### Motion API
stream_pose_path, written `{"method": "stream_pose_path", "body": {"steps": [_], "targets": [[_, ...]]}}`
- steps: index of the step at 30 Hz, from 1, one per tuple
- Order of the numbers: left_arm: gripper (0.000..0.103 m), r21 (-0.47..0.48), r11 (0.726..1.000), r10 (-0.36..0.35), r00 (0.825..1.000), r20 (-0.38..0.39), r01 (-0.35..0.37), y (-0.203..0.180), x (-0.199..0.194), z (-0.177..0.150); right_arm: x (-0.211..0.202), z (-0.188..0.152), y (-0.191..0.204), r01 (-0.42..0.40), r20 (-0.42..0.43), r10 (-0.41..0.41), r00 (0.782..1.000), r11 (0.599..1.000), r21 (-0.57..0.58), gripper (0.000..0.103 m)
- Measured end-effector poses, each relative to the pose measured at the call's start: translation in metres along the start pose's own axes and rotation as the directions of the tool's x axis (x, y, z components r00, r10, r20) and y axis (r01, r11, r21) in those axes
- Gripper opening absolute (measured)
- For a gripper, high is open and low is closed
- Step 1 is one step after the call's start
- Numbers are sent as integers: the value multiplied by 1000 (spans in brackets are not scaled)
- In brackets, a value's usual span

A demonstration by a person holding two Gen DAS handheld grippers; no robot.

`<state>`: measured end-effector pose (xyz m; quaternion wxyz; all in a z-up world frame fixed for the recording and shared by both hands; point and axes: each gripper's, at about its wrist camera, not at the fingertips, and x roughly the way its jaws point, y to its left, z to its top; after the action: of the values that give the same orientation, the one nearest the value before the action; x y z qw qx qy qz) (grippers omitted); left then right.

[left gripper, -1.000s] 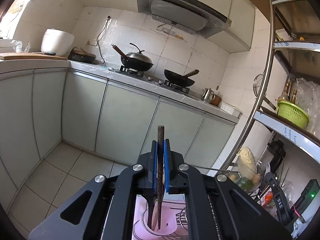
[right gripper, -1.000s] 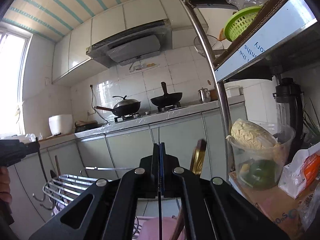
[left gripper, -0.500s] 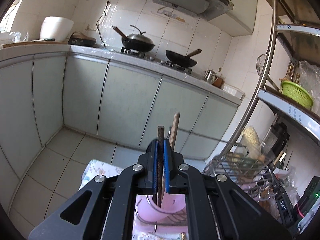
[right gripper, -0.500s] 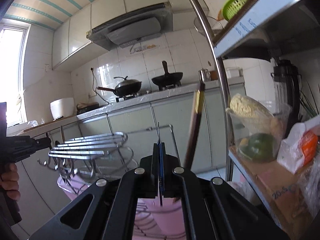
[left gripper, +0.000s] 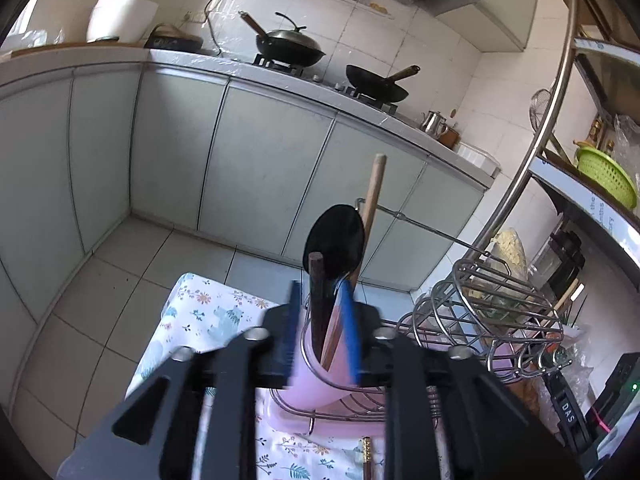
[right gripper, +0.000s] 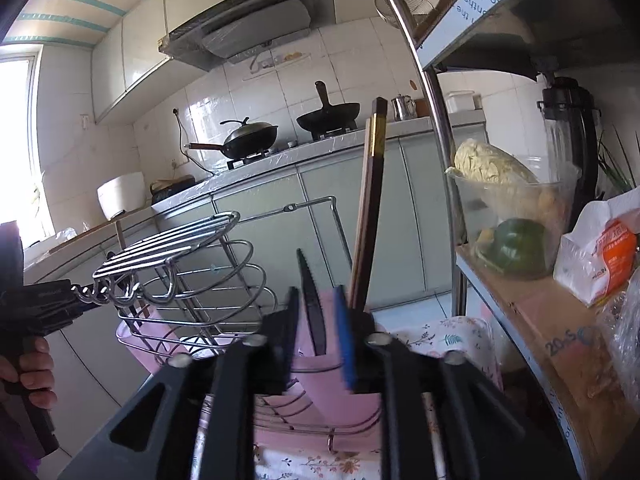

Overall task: Organize utensils
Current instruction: 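Lower the utensils into the pink cups and open both tools, then move both tools back down to the utensils on the cloth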

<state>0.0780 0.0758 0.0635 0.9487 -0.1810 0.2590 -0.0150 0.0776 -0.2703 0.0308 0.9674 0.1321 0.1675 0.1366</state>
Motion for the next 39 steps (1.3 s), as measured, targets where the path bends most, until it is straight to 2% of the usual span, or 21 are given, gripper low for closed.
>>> {"method": "stream_pose_path", "body": {"steps": [3,14,16,20,25,30,33,35,38,39], "targets": [[34,-9,1000,2,1000,3,-2,1,-5,0,-6,1,0,3,0,-3,1000,1000,7,30],[35,-29,1000,-12,1000,-5,12,6,-31,-12,-45,-1,3,1,8,-2,1000,999,35,34],[35,-33,999,-18,1000,-13,17,7,-38,-18,-51,-6,2,-6,-12,7,1000,999,50,34],[35,-22,999,-30,998,-51,29,6,-46,-37,-54,-21,-2,-32,-102,41,994,995,95,34],[35,-14,999,-38,992,-122,36,5,-44,-66,-51,-44,-6,-63,-217,99,971,984,169,35],[35,-12,999,-45,974,-224,44,6,-37,-97,-43,-66,-6,-85,-332,158,930,971,223,35],[35,12,999,-29,967,-252,33,4,-35,-110,-37,-81,-5,-124,-406,243,881,947,297,33],[35,13,999,-31,964,-265,36,2,-35,-118,-29,-94,-4,-152,-468,329,820,914,376,31],[35,8,999,-44,958,-282,48,1,-37,-127,-19,-111,5,-173,-546,404,734,888,425,24],[35,10,999,-47,958,-283,52,1,-39,-129,-17,-115,7,-173,-561,407,721,889,423,23]]}}
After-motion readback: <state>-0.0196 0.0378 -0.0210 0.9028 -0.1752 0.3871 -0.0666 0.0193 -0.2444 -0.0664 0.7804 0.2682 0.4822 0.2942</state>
